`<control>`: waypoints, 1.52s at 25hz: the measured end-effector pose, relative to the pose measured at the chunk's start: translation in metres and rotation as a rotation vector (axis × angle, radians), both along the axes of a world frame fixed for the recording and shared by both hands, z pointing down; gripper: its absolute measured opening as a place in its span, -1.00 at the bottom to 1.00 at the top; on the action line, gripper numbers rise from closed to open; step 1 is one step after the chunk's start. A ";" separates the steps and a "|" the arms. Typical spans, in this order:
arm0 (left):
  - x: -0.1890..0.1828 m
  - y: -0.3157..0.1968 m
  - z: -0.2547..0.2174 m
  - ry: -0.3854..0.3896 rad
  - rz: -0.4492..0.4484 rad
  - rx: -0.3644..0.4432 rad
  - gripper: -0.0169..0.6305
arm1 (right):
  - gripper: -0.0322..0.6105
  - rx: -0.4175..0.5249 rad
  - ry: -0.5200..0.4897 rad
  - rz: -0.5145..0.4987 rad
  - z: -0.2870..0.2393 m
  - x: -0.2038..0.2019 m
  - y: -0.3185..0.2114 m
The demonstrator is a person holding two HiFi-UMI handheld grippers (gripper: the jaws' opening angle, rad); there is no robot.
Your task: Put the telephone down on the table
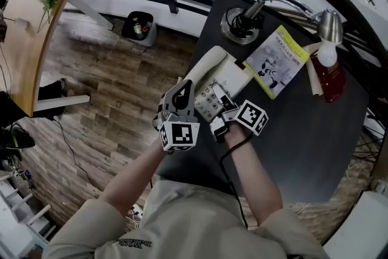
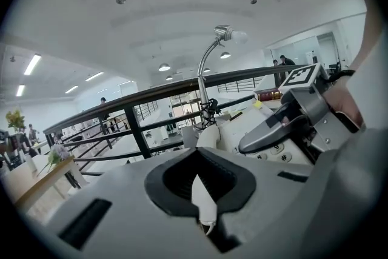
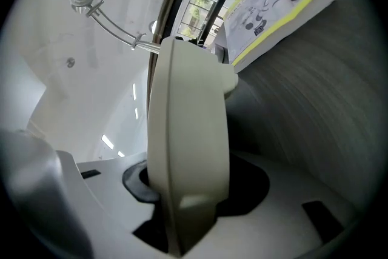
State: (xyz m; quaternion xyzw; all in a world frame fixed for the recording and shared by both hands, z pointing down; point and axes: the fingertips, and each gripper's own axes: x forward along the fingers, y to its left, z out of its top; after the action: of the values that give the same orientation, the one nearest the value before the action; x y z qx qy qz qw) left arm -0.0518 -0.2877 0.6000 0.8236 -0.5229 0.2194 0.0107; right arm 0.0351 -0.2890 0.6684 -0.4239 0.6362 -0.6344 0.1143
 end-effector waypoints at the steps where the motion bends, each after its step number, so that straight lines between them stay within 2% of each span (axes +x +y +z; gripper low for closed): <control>1: 0.001 0.001 0.000 0.001 0.003 -0.002 -0.94 | -0.29 -0.010 0.006 0.000 0.000 0.000 0.000; 5: 0.004 0.005 0.001 0.012 0.008 -0.012 -0.94 | -0.29 -0.081 0.033 0.007 0.003 -0.001 0.006; 11: 0.012 0.015 -0.011 -0.017 0.052 0.025 -0.94 | -0.22 -0.198 0.083 0.030 0.007 0.008 0.017; 12: 0.012 0.016 -0.010 -0.017 0.054 0.022 -0.94 | -0.22 -0.214 0.105 0.028 0.007 0.009 0.018; 16: 0.013 0.025 -0.005 -0.021 0.067 0.002 -0.94 | 0.03 -0.294 0.234 -0.015 0.013 0.015 0.026; 18: 0.014 0.028 -0.003 -0.020 0.075 -0.009 -0.94 | 0.07 -0.339 0.303 -0.044 0.018 0.019 0.032; 22: 0.016 0.036 -0.007 -0.050 0.102 0.003 -0.94 | 0.15 -0.403 0.354 -0.056 0.019 0.022 0.042; 25: 0.023 0.042 -0.014 -0.089 0.151 0.045 -0.94 | 0.18 -0.430 0.402 -0.073 0.019 0.023 0.045; 32: 0.032 0.056 -0.023 -0.083 0.197 0.032 -0.94 | 0.25 -0.498 0.519 -0.058 0.021 0.042 0.064; 35: 0.033 0.060 -0.035 -0.067 0.205 0.050 -0.94 | 0.24 -0.489 0.513 -0.044 0.015 0.048 0.067; 38: 0.032 0.062 -0.035 -0.048 0.186 0.022 -0.94 | 0.24 -0.486 0.518 -0.034 0.011 0.055 0.073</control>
State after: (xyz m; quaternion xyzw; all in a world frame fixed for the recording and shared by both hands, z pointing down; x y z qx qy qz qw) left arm -0.0201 -0.2256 0.5649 0.8632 -0.4466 0.2333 -0.0314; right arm 0.0902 -0.2156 0.6798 -0.5749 0.4814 -0.6405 -0.1657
